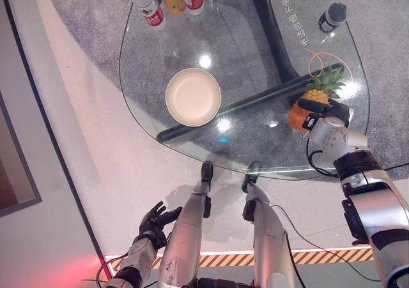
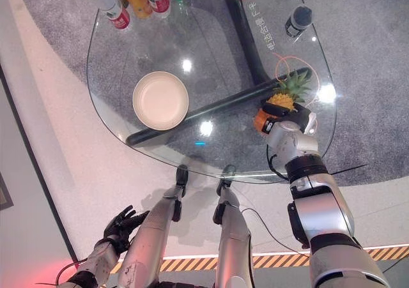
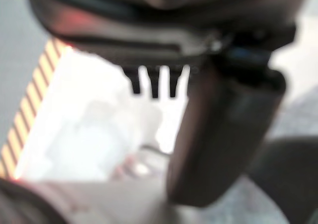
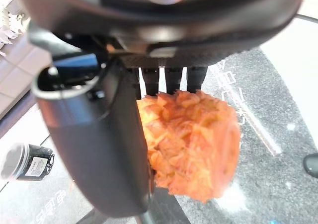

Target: Pick up the fruit to the plate

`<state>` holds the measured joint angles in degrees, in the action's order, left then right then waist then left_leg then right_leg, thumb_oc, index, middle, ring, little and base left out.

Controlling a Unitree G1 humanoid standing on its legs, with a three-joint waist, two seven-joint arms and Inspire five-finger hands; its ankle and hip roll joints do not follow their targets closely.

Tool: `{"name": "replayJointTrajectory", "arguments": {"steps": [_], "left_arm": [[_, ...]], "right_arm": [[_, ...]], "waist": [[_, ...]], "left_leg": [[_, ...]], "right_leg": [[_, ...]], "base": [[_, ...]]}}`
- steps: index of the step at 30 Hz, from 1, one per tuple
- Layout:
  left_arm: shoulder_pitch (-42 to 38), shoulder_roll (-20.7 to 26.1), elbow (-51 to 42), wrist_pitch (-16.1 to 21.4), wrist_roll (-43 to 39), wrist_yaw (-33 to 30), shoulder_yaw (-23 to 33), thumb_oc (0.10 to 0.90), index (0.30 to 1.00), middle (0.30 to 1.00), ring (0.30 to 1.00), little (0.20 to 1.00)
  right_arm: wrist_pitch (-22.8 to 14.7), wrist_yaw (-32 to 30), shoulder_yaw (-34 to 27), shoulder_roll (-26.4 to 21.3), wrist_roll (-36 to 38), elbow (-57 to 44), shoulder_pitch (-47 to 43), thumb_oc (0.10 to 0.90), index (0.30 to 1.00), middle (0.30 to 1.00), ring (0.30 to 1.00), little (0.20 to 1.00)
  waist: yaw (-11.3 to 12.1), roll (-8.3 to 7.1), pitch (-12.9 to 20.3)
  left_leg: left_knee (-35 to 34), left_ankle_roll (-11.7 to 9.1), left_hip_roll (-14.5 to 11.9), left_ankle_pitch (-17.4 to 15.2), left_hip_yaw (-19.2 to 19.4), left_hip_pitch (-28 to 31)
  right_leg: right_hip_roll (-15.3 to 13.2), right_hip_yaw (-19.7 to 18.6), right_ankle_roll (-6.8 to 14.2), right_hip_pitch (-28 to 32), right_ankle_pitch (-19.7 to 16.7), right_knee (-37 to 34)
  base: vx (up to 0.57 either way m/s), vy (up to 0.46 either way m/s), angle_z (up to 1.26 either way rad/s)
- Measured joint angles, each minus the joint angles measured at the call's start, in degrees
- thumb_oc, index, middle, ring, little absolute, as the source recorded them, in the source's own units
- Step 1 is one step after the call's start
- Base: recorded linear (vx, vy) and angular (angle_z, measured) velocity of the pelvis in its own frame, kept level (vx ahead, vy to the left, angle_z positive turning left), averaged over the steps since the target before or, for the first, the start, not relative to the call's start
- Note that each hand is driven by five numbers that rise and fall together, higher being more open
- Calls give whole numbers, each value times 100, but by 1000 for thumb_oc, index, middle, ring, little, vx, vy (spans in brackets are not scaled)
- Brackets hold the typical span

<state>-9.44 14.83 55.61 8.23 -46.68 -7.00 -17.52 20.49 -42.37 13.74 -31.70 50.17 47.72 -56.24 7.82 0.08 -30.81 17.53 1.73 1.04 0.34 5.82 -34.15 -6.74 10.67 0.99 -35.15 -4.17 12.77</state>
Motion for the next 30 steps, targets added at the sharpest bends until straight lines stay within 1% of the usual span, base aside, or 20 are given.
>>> {"name": "replayJointTrajectory", "arguments": {"steps": [2,4,8,9,10,14,18,21,23,27,30], "left_arm": [[14,-5,-106,93,-57,-43,22,800,900,900,900,900],[25,-17,-226,247,-198,-126,58,800,900,900,900,900],[-1,-16,-386,442,-207,-252,169,800,900,900,900,900],[-8,-17,-422,490,-207,-262,208,800,900,900,900,900],[-9,-18,-469,530,-209,-274,233,800,900,900,900,900],[-8,-17,-628,712,-326,-386,271,800,900,900,900,900],[0,-16,-741,861,-332,-484,298,800,900,900,900,900],[7,30,-983,992,-334,-534,375,800,900,900,900,900],[-1,31,-1155,1037,-335,-580,452,800,900,900,900,900],[19,78,-1527,1324,-350,-614,534,800,900,900,900,900],[71,149,-1916,1488,-372,-632,553,800,900,900,900,900]], "right_arm": [[-120,66,1,8,5,3,63,100,300,300,300,200],[-254,139,-4,21,90,-109,185,100,300,300,300,200],[-524,205,-10,177,304,-651,619,100,300,300,300,200],[-583,220,-13,253,362,-754,679,100,300,300,300,200],[-630,234,-23,305,390,-910,772,100,300,300,300,200],[-790,407,-84,500,380,-1533,1135,100,300,300,300,200],[-846,648,-84,599,367,-2158,1466,100,300,300,300,200],[-857,987,-89,739,83,-2611,1694,100,300,300,300,200],[-858,1180,-94,765,-118,-2866,1838,100,300,300,300,200],[-868,1876,-104,792,-517,-3348,2188,100,300,300,300,200],[-872,2550,-82,799,-846,-3577,2407,100,300,300,300,200]], "waist": [[0,0,0],[-8,1,0],[-21,6,-3],[-31,10,-6],[-29,10,-5],[-32,10,-6],[-43,5,-9],[-162,-17,-21],[-194,-21,-23],[-219,-33,-26],[-230,-37,-27]], "left_leg": [[31,7,-1,-10,-2,8],[56,5,-8,-24,3,10],[51,29,-28,-14,30,108],[63,2,-33,-37,35,118],[61,26,-36,-18,47,116],[62,6,-54,-30,97,122],[54,32,-62,-23,160,170],[43,35,-68,-25,172,274],[41,39,-76,-30,187,344],[4,27,-92,-39,221,534],[-41,12,-108,-45,247,630]], "right_leg": [[-2,0,0,14,43,5],[9,-6,-16,28,12,8],[23,-11,-12,114,4,8],[28,-19,-15,123,8,9],[32,-23,-20,118,-2,11],[47,-75,-31,106,-9,8],[60,-153,-23,115,-29,7],[66,-163,-19,216,-30,0],[70,-173,4,278,-13,-3],[79,-194,3,436,22,-6],[82,-193,4,508,28,-6]], "base": [[24,-3,-1],[40,-12,-2],[-24,0,-1],[-95,-2,-3],[-93,-7,-4],[-23,-33,-5],[-22,-35,-7],[-8,-24,-1],[-9,-41,-3],[-7,-53,-4],[-3,-63,0]]}}
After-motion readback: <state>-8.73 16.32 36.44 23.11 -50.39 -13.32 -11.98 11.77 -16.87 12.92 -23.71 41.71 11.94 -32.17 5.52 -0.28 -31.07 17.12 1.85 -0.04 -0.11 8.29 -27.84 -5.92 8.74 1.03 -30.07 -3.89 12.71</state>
